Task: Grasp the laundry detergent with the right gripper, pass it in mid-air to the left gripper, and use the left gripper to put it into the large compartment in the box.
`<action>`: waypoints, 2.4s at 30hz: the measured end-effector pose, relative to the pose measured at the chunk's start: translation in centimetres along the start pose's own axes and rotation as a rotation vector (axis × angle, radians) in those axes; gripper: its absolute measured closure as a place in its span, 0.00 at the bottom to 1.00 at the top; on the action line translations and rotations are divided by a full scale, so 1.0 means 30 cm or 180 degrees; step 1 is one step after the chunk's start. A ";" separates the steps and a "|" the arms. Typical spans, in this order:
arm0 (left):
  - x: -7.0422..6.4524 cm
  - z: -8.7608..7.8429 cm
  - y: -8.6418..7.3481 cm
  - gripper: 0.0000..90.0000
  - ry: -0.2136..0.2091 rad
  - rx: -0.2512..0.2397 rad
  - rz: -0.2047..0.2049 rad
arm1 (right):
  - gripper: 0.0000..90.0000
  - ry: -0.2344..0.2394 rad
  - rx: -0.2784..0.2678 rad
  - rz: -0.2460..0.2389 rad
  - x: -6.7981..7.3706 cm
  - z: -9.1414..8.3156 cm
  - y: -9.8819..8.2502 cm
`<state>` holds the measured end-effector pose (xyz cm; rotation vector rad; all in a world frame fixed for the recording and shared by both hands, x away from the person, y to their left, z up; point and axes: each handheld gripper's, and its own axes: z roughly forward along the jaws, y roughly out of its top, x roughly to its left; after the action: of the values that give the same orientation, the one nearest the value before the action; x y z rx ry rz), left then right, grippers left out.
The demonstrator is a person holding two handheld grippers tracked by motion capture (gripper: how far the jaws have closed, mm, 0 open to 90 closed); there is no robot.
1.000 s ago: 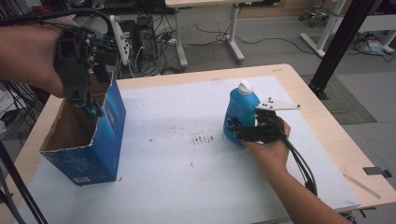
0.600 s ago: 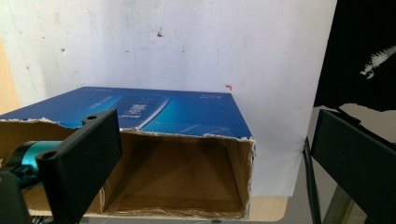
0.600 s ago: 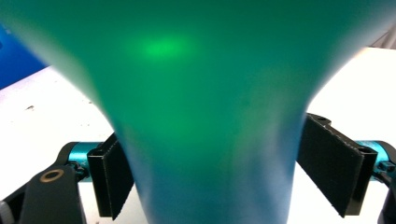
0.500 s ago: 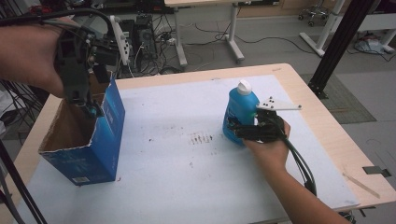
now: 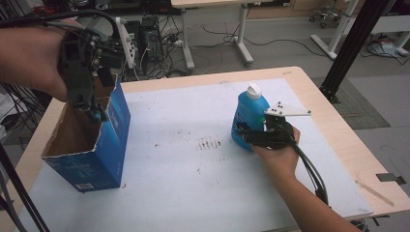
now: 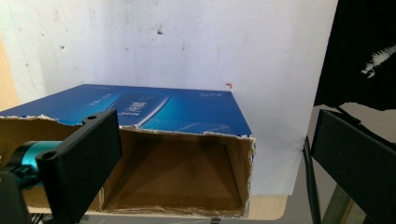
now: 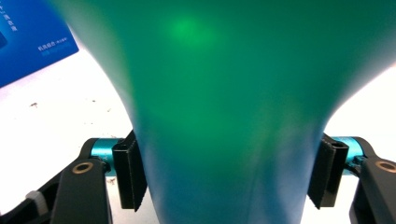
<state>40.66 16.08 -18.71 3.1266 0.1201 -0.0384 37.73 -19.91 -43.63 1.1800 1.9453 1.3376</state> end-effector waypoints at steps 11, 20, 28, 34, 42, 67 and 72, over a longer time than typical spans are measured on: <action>0.002 0.006 -0.002 0.02 -0.0010 0.0002 0.0011 | 0.39 -0.0002 -0.0005 -0.0049 0.005 0.002 -0.002; -0.001 0.010 0.000 0.02 -0.0014 -0.0003 -0.0004 | 0.48 -0.0012 -0.0051 -0.0123 0.019 0.003 -0.003; -0.001 0.011 0.014 0.02 -0.0023 0.0022 0.0018 | 0.51 0.0041 -0.0017 -0.0323 0.040 -0.003 0.005; -0.006 0.013 0.030 0.02 -0.0025 0.0013 0.0025 | 0.51 0.0187 0.0027 -0.0441 0.059 -0.016 0.018; -0.008 0.017 0.054 0.02 -0.0026 0.0024 0.0066 | 0.51 0.0393 0.0019 -0.0475 0.072 -0.048 0.050; -0.034 0.057 0.173 0.02 -0.0107 0.0078 0.0218 | 0.50 0.1396 -0.0022 -0.0885 0.210 -0.120 0.148; -0.047 0.075 0.189 0.02 -0.0144 0.0071 0.0245 | 0.50 0.1673 -0.0009 -0.0965 0.235 -0.111 0.152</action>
<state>39.65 10.30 -20.85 3.1470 -0.0014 -0.1104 33.31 -14.79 -37.65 0.5221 2.3573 1.5850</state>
